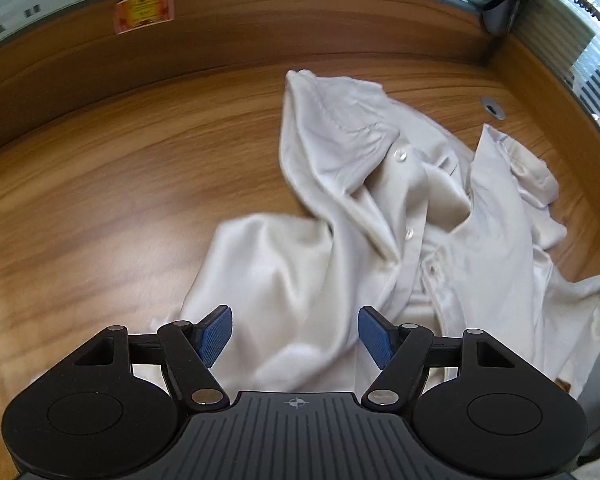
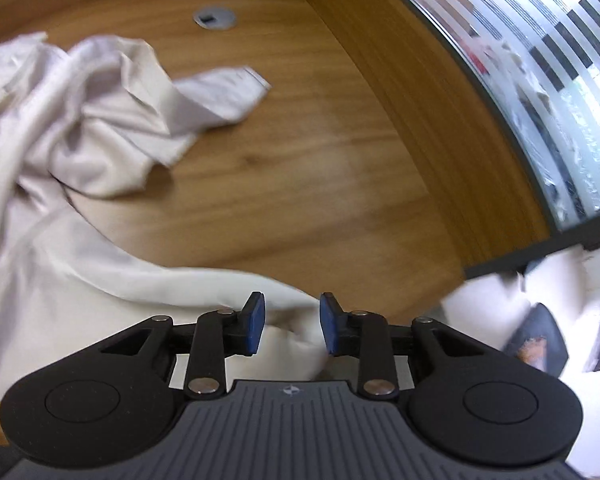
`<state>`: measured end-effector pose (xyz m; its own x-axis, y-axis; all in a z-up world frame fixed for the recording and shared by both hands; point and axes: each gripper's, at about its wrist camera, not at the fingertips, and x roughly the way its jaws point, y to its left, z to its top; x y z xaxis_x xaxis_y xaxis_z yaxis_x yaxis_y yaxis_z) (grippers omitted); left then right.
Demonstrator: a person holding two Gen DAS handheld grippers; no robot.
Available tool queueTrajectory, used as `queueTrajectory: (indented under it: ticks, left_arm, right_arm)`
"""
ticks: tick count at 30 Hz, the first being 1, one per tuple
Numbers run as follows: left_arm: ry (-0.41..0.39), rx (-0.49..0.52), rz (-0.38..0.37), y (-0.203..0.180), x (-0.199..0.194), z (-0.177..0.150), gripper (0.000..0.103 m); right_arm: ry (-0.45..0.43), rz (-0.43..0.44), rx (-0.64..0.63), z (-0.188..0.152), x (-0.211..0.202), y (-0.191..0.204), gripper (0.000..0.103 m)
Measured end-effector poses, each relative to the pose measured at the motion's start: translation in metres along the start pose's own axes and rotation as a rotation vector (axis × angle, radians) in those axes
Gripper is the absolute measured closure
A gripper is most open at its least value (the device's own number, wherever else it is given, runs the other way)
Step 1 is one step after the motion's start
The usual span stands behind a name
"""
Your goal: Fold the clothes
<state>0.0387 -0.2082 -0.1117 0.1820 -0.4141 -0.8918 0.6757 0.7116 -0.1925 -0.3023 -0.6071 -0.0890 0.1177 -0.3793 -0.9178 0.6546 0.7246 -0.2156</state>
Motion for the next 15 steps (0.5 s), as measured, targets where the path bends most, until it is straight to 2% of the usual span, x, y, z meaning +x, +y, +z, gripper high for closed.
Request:
queueTrajectory:
  ticks: [1,4,8,9,15]
  left_arm:
    - [-0.005,-0.007,-0.012,-0.002,0.005,0.008,0.031]
    - [-0.01,-0.036,-0.053,-0.007,0.02,0.036,0.031]
    - [-0.026,0.024,-0.075,-0.028,0.041,0.069,0.03]
    - [-0.027,0.042,-0.077,-0.032,0.046,0.075,0.03]
    - [0.036,0.048,-0.064,-0.038,0.086,0.098,0.03]
  right_arm:
    - [-0.009,0.015,0.009,0.003,-0.002,0.006,0.057]
    - [-0.034,0.053,0.025,0.01,-0.005,0.024,0.051]
    - [-0.047,0.114,0.031,0.015,-0.01,0.046,0.048]
    - [-0.053,0.132,0.04,0.016,-0.011,0.05,0.043]
    - [-0.071,0.229,0.115,0.019,-0.02,0.069,0.037]
